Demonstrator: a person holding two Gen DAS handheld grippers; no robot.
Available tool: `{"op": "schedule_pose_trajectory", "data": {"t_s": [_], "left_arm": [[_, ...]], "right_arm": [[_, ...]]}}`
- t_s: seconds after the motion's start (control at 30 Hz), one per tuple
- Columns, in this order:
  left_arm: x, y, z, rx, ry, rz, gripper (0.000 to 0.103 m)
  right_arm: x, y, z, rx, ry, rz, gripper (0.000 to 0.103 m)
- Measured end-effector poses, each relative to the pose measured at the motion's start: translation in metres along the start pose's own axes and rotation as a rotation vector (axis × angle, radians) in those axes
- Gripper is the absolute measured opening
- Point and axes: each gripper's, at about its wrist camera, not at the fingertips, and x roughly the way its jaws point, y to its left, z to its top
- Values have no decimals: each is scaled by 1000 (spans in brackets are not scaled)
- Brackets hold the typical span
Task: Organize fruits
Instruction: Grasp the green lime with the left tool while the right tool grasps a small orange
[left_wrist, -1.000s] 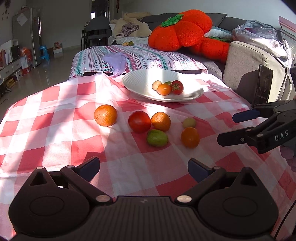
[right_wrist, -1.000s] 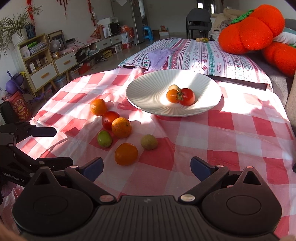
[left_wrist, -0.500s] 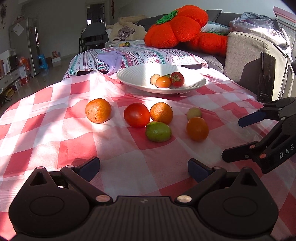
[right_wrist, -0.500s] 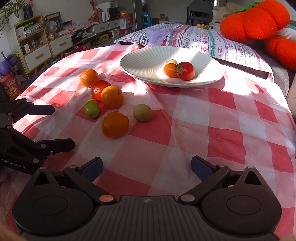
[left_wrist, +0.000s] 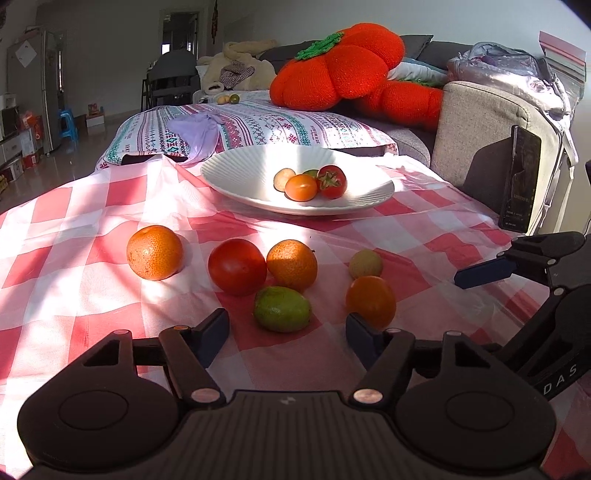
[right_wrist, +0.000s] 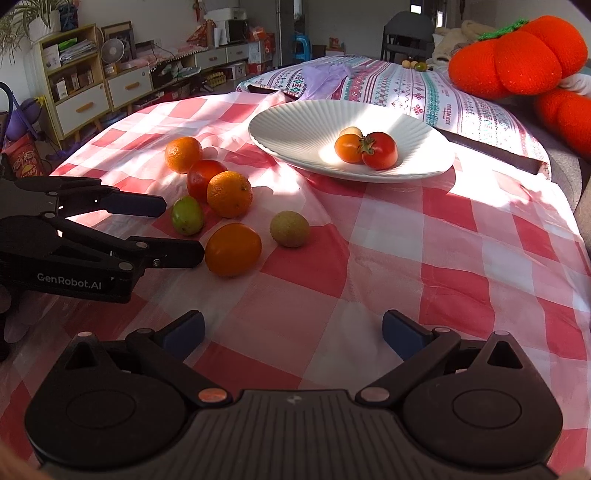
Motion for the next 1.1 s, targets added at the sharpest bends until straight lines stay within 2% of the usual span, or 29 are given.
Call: {"op": "schedule_pose_trajectory", "data": {"t_s": [0.27,0.33,0.93,1.1], "left_arm": [[3,-2,3,-4,-3,-11,57],[3,-2,4,-2,-2,-13,48],[-22,24,-1,-77,40,28,47],[-30,30,-4,-90,44,24,47]], "right_arm": [[0,1,0,-2,-4,4,103],[-1,1,0,-3,-4,5,103],[12,11,15,25,-33,11,103],[15,17,20,23,-48,16,96]]}}
